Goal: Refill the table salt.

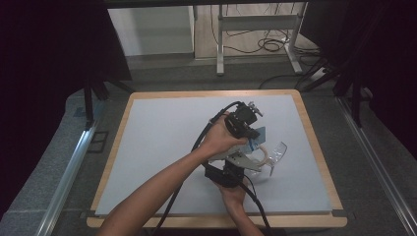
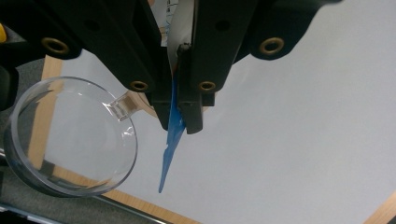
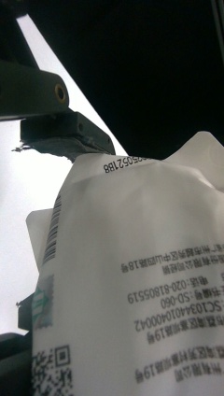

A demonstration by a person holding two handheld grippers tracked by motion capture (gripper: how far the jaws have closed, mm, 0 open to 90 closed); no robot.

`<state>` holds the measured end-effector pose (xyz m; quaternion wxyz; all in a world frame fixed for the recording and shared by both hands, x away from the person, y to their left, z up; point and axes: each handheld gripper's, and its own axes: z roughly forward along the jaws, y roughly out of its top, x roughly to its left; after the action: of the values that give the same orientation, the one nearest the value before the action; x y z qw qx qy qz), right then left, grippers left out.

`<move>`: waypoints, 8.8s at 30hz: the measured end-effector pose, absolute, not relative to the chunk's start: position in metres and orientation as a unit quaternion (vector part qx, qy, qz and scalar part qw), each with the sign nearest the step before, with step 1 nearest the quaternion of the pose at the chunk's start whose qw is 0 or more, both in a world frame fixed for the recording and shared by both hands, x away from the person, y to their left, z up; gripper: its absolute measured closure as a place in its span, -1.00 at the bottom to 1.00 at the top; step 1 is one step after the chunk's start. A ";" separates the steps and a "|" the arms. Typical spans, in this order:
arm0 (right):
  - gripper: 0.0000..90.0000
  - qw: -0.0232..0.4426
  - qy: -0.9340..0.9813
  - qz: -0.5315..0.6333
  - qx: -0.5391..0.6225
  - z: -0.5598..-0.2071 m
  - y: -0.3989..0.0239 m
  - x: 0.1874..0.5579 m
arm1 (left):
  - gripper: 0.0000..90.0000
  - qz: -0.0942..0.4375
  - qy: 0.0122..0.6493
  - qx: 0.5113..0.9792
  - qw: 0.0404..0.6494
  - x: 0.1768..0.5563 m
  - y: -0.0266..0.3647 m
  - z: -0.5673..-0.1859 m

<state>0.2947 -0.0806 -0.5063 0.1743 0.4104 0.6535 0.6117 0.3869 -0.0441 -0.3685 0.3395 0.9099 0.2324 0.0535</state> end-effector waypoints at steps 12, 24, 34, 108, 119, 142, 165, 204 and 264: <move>-0.22 0.168 0.633 0.632 0.414 -0.506 -0.078 0.297 | 1.00 0.064 0.227 0.918 0.320 0.386 -0.048 -0.365; -0.22 0.167 0.627 0.637 0.416 -0.505 -0.077 0.297 | 1.00 0.068 0.224 0.918 0.320 0.384 -0.050 -0.365; -0.21 0.167 0.629 0.636 0.415 -0.504 -0.077 0.297 | 1.00 0.067 0.224 0.918 0.321 0.383 -0.050 -0.364; -0.15 0.175 0.622 0.643 0.411 -0.500 -0.081 0.295 | 1.00 0.075 0.211 0.926 0.306 0.380 -0.060 -0.359; -0.14 0.184 0.627 0.638 0.407 -0.501 -0.079 0.295 | 1.00 0.073 0.212 0.924 0.309 0.381 -0.058 -0.361; -0.12 0.188 0.609 0.649 0.414 -0.498 -0.077 0.293 | 1.00 0.075 0.210 0.927 0.301 0.379 -0.063 -0.361; -0.12 0.187 0.608 0.651 0.415 -0.499 -0.076 0.293 | 1.00 0.073 0.208 0.929 0.296 0.380 -0.062 -0.362; -0.12 0.184 0.596 0.660 0.418 -0.498 -0.076 0.294 | 1.00 0.075 0.204 0.933 0.288 0.382 -0.065 -0.359; -0.08 0.165 0.591 0.667 0.422 -0.493 -0.083 0.296 | 1.00 0.073 0.199 0.939 0.270 0.383 -0.076 -0.361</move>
<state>0.2959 -0.0829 -0.4931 0.1647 0.4224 0.5910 0.6672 0.3828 -0.0763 -0.3606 0.2696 0.9393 0.1992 0.0729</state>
